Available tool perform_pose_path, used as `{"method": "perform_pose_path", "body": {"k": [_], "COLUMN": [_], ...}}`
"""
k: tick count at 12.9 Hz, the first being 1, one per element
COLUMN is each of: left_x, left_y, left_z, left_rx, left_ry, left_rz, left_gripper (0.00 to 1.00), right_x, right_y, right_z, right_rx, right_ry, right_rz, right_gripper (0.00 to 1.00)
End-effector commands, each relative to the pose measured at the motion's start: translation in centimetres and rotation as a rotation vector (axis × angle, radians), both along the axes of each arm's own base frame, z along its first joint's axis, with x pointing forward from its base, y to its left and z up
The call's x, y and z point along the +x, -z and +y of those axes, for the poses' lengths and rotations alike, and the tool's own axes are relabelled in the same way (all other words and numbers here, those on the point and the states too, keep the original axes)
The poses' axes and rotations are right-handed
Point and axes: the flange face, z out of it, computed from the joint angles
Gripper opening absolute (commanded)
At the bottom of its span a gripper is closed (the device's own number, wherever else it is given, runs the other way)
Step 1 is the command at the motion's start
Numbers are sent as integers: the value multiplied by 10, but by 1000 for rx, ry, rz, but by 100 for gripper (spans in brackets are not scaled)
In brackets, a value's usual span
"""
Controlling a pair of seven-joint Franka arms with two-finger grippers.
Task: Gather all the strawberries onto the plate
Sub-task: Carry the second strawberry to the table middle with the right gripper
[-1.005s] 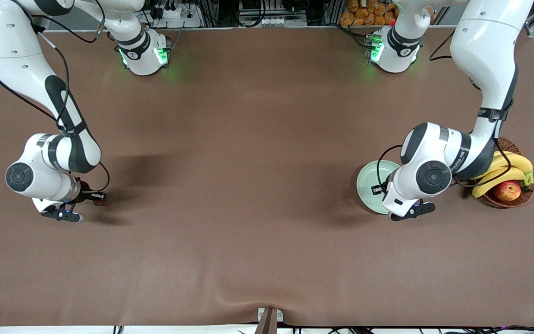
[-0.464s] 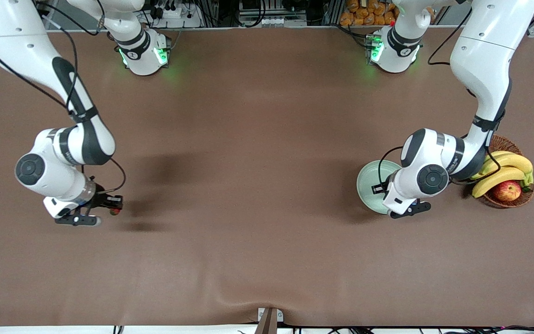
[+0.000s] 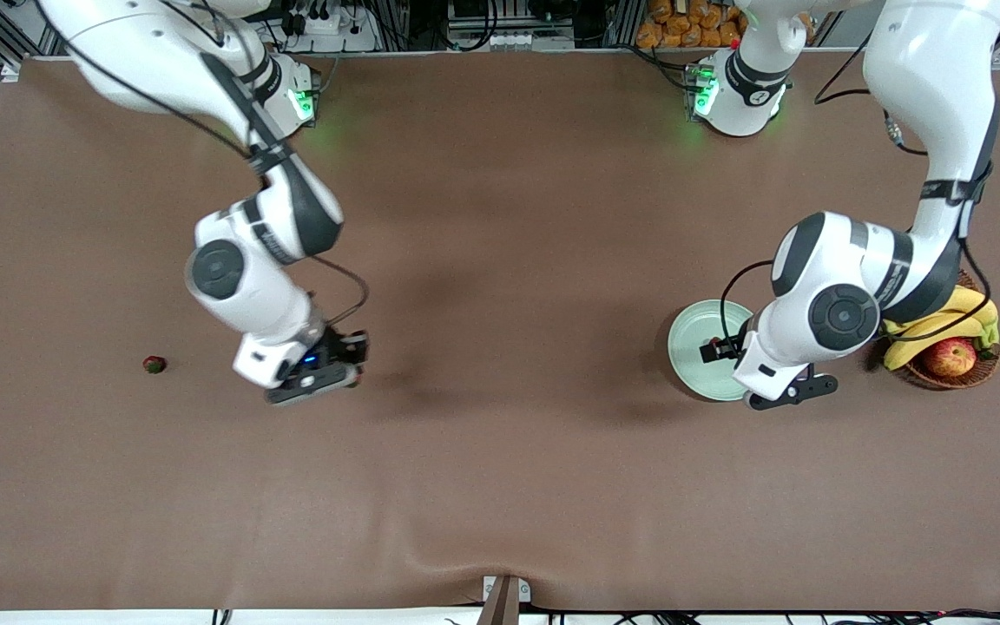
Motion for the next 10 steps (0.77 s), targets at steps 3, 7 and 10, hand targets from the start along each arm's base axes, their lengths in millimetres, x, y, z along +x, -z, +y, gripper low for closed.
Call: {"method": "perform_pose_path", "body": {"k": [3,7,10], "left_x": [4,1,-11], "left_y": [-53,-78,-106], "left_z": [-31,-46,-54], "left_rx": [-31,-52,-41], "left_ry": [34,55,79], "left_rz": [-13,-47,-56], "left_gripper": [100,100,100], "right_x": [-29,-36,-44], "right_y": [30,73,86], "right_z": [131,171,186], "right_rx": [18,21,40], "right_ry": [-184,-234,-252], "right_rz": [-11,14,-8], "right_gripper": [0,0,0]}}
